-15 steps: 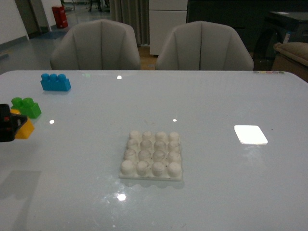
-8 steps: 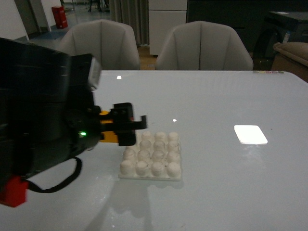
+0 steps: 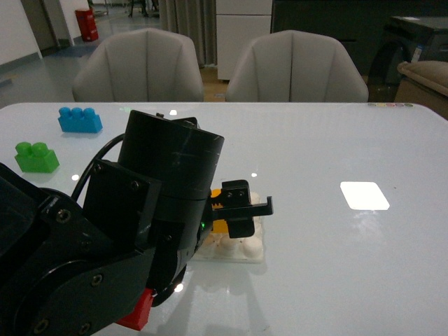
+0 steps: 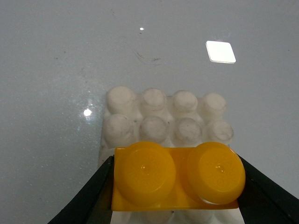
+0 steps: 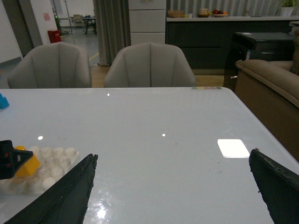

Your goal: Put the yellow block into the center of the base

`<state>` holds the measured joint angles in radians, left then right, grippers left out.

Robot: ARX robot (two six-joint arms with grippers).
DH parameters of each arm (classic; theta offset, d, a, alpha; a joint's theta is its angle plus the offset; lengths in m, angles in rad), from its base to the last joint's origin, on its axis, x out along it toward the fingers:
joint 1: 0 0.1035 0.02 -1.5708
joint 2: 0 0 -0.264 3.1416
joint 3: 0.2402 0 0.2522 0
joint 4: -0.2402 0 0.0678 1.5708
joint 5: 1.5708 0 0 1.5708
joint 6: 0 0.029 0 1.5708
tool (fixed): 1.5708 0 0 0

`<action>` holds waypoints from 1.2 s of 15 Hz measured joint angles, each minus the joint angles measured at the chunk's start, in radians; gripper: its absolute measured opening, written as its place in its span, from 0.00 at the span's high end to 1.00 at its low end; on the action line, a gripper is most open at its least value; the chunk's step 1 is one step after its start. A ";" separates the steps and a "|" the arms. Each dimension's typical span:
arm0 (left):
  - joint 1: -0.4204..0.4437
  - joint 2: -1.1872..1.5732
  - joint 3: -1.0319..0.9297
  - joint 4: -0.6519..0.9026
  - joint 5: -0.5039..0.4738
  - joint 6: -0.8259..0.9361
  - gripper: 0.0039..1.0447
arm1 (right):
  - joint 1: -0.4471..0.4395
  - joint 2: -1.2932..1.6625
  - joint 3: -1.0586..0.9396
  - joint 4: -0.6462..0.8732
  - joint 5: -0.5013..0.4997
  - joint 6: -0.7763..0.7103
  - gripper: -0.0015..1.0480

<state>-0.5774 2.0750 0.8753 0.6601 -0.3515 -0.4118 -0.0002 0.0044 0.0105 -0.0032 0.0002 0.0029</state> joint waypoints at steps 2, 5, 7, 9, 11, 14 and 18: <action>-0.021 0.016 0.002 0.021 -0.009 0.000 0.39 | 0.000 0.000 0.000 0.000 0.000 0.000 0.06; -0.023 0.071 0.034 0.056 -0.048 0.038 0.39 | 0.000 0.000 0.000 0.000 0.000 0.000 0.06; -0.010 0.098 0.077 0.045 -0.055 0.064 0.39 | 0.000 0.000 0.000 0.000 0.000 0.000 0.06; -0.006 0.101 0.095 0.010 -0.041 0.070 0.39 | 0.000 0.000 0.000 0.000 0.000 0.000 0.06; -0.010 0.101 0.109 -0.019 -0.037 0.071 0.39 | 0.000 0.000 0.000 0.000 0.000 0.000 0.06; -0.030 0.104 0.114 -0.034 -0.037 0.075 0.39 | 0.000 0.000 0.000 0.000 0.000 0.000 0.06; -0.029 0.119 0.124 -0.039 -0.041 0.081 0.39 | 0.000 0.000 0.000 0.000 0.000 0.000 0.06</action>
<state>-0.6060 2.1937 0.9989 0.6212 -0.3923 -0.3309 -0.0002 0.0044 0.0105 -0.0032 0.0002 0.0029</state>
